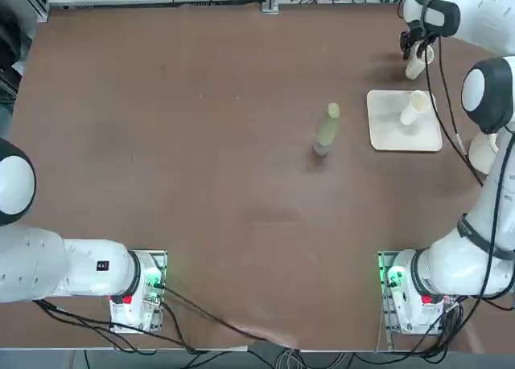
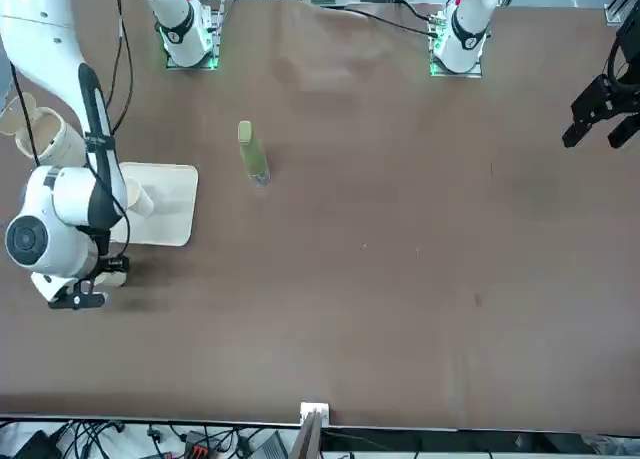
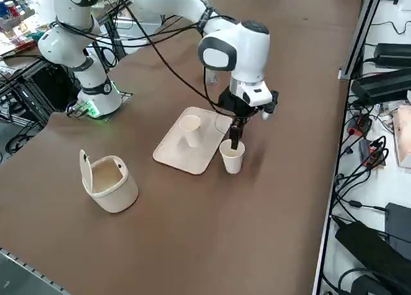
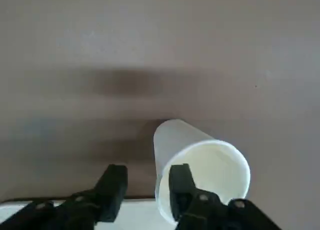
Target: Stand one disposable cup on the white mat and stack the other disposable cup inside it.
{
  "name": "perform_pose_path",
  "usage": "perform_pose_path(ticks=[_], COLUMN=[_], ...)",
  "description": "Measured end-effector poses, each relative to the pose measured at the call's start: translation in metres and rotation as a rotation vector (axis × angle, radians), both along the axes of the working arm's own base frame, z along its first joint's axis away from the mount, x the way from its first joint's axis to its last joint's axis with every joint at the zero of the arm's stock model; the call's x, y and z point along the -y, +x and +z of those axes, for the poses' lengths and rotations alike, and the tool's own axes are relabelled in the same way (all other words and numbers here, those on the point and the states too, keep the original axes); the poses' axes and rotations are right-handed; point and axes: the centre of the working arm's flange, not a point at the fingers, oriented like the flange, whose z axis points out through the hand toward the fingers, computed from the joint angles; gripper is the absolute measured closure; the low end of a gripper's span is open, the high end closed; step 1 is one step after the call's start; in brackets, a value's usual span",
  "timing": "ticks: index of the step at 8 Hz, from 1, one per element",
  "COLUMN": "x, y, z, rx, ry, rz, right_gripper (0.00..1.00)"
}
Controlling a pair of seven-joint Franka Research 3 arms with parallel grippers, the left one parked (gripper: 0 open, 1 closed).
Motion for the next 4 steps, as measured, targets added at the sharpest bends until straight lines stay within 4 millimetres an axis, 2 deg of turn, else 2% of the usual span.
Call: perform_pose_path(ticks=[1, 2, 3, 4], x=[0.0003, 0.0004, 0.0006, 0.0012], y=[0.0006, 0.0014, 0.0024, 0.0044], z=[0.0009, 0.0023, 0.004, 0.0091], rx=[0.002, 0.005, 0.009, 0.019], ry=[0.0, -0.001, -0.001, -0.002], rz=[0.0, 0.0, 0.0, 0.0], right_gripper=[0.56, 0.81, 0.98, 0.98])
